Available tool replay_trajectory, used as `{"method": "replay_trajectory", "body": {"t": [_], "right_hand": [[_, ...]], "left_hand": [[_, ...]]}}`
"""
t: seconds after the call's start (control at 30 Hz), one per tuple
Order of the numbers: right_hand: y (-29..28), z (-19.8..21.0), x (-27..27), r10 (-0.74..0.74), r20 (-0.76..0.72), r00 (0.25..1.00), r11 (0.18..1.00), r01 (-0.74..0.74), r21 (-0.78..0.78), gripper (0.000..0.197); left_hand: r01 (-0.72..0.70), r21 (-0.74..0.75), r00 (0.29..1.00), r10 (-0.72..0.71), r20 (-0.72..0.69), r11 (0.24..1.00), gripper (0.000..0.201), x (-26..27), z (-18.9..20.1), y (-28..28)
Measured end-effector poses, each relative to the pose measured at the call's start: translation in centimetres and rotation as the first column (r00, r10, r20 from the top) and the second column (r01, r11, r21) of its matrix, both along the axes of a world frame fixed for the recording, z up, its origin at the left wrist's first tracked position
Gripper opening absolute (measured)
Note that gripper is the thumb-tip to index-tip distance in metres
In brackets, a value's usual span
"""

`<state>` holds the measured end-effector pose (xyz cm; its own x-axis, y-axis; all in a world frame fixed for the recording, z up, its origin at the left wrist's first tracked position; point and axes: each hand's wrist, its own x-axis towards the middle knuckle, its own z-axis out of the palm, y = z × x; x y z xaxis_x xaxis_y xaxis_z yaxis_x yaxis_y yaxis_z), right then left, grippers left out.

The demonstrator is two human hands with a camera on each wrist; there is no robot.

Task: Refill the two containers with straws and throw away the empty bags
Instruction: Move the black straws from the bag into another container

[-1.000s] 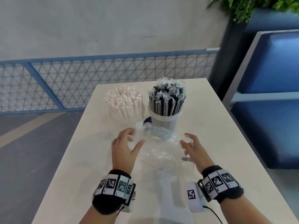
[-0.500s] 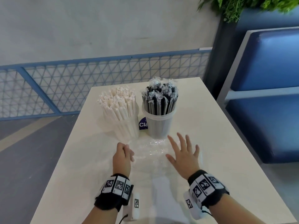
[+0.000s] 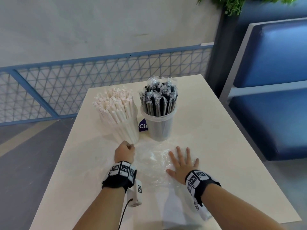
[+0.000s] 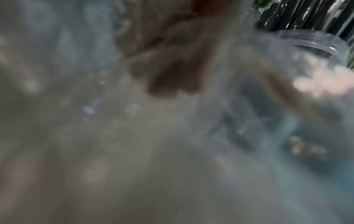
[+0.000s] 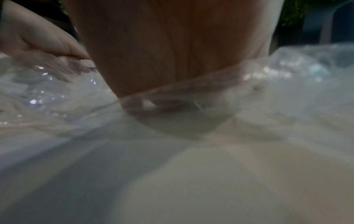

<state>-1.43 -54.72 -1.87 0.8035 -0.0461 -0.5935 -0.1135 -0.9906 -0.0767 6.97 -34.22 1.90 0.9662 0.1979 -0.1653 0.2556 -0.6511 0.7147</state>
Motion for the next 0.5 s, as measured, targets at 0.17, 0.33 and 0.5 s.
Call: {"method": "replay_trajectory", "body": {"t": [0.17,0.33,0.5], "right_hand": [[-0.3,0.0,0.1,-0.038,-0.027,0.999,0.998,0.039,0.055,0.069],[-0.2,-0.2,0.2,-0.041,-0.035,0.999,0.997,0.044,0.067,0.069],[-0.1,-0.5,0.5,-0.067,-0.039,0.997,0.995,0.07,0.07,0.07]], "left_hand": [[-0.09,0.083,0.989,0.079,0.123,0.992,0.018,0.5,0.1,1.6],[0.1,0.463,0.906,-0.273,0.322,0.881,0.028,-2.9,2.7,-1.7],[0.681,0.546,0.718,-0.591,-0.368,0.488,0.088,-5.6,-0.6,-4.1]]}}
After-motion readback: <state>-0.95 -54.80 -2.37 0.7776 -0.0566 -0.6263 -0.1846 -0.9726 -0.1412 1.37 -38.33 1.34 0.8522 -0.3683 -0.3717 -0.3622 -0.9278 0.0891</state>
